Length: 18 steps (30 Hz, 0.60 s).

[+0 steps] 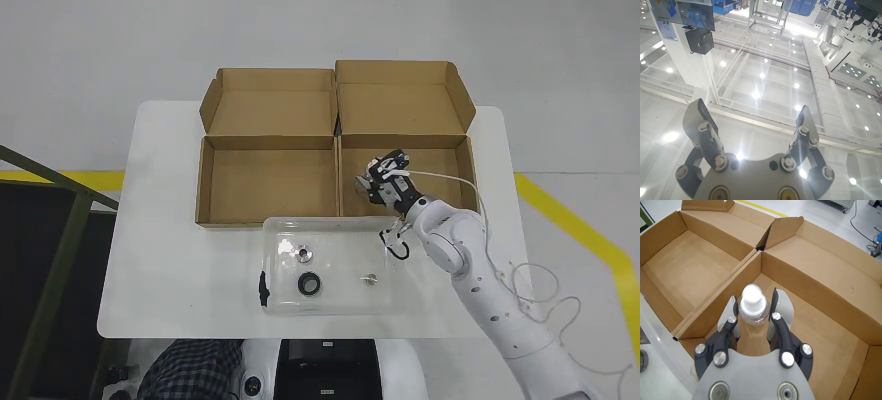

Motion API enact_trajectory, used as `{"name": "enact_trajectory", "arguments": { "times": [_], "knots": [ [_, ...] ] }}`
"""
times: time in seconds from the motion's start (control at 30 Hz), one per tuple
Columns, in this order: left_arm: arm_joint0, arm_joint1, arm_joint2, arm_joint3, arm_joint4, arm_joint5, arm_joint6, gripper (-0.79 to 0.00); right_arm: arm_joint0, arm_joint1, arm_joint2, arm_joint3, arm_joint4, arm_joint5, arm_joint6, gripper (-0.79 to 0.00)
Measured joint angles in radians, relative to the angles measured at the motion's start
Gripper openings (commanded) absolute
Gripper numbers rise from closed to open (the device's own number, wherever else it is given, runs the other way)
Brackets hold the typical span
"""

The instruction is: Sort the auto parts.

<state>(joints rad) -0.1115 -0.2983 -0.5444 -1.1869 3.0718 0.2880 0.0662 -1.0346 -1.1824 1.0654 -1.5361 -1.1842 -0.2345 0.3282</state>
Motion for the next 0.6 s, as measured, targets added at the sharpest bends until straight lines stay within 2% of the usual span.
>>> {"name": "enact_trajectory", "arguments": {
  "times": [0.1,0.17,0.23,0.33,0.6],
  "knots": [
    [0.000,0.000,0.000,0.000,0.000,0.000,0.000,0.000,-0.001,-0.002,0.001,0.002,-0.003,-0.002,0.003,-0.332],
    [0.000,0.000,0.000,0.000,0.000,0.000,0.000,0.000,-0.002,-0.002,0.001,0.001,-0.005,-0.005,0.005,-0.271],
    [0.000,0.000,0.000,0.000,0.000,0.000,0.000,0.000,-0.005,-0.003,0.001,-0.004,-0.008,-0.009,0.008,-0.145],
    [0.000,0.000,0.000,0.000,0.000,0.000,0.000,0.000,-0.014,-0.003,0.008,-0.023,-0.011,-0.012,0.011,0.000],
    [0.000,0.000,0.000,0.000,0.000,0.000,0.000,0.000,-0.065,0.009,0.070,-0.139,-0.029,-0.027,0.006,0.000]
  ]
}}
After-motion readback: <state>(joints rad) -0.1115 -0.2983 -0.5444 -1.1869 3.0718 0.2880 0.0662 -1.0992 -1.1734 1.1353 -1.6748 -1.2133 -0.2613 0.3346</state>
